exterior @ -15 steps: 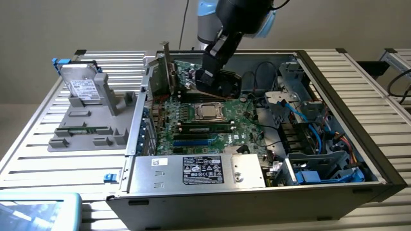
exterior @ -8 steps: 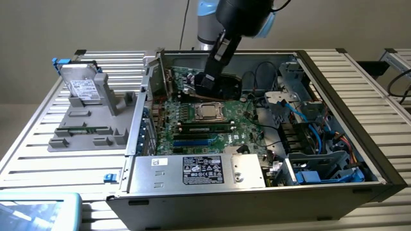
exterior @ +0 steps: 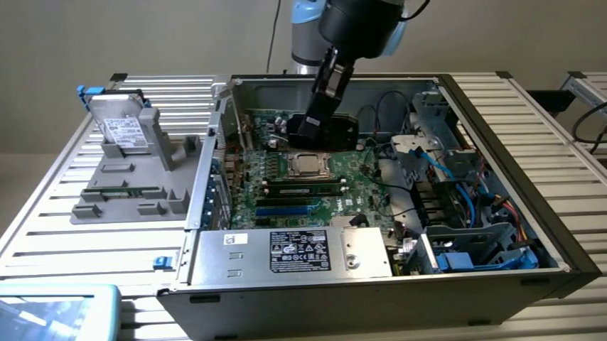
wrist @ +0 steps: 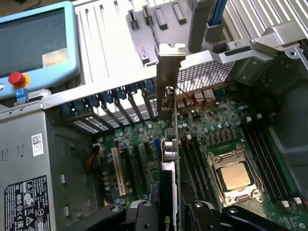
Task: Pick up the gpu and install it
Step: 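Insert the gpu into the slot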
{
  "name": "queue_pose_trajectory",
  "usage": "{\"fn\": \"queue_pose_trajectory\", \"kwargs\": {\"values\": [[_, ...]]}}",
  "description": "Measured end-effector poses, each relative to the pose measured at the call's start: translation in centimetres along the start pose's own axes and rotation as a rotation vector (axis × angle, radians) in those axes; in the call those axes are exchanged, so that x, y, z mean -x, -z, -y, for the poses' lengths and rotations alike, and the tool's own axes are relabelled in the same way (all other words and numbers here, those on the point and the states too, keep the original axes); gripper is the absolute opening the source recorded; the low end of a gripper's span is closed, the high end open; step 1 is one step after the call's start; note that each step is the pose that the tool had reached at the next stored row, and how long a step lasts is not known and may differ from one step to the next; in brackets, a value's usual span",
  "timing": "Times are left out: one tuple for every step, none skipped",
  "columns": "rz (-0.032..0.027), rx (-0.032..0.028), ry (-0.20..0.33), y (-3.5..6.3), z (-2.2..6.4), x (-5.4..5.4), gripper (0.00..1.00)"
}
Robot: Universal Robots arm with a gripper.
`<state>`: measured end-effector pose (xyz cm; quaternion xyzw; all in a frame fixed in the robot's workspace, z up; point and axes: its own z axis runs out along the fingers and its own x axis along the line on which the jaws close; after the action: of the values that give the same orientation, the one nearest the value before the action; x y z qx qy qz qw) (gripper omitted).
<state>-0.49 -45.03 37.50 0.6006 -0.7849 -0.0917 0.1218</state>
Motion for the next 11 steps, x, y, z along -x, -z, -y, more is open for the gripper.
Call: {"fn": "queue_pose_trajectory", "kwargs": {"values": [[-0.0052, -0.0014, 0.017, -0.04, 0.01, 0.00, 0.28], [-0.0101, -0.0028, 0.034, -0.07, 0.02, 0.01, 0.28], [-0.0145, -0.0040, 0.052, -0.09, 0.03, 0.01, 0.28], [-0.0170, -0.0047, 0.063, -0.10, 0.04, 0.01, 0.28], [-0.0174, -0.0046, 0.064, -0.10, 0.04, 0.01, 0.28], [-0.0175, -0.0046, 0.064, -0.10, 0.04, 0.01, 0.28], [-0.0175, -0.0046, 0.064, -0.10, 0.04, 0.01, 0.28], [-0.0177, -0.0046, 0.065, -0.11, 0.05, 0.01, 0.28], [-0.0186, -0.0043, 0.068, -0.14, 0.06, 0.02, 0.28], [-0.0200, -0.0012, 0.073, -0.17, 0.07, 0.02, 0.28], [-0.0212, 0.0034, 0.081, -0.20, 0.08, 0.02, 0.28]]}}
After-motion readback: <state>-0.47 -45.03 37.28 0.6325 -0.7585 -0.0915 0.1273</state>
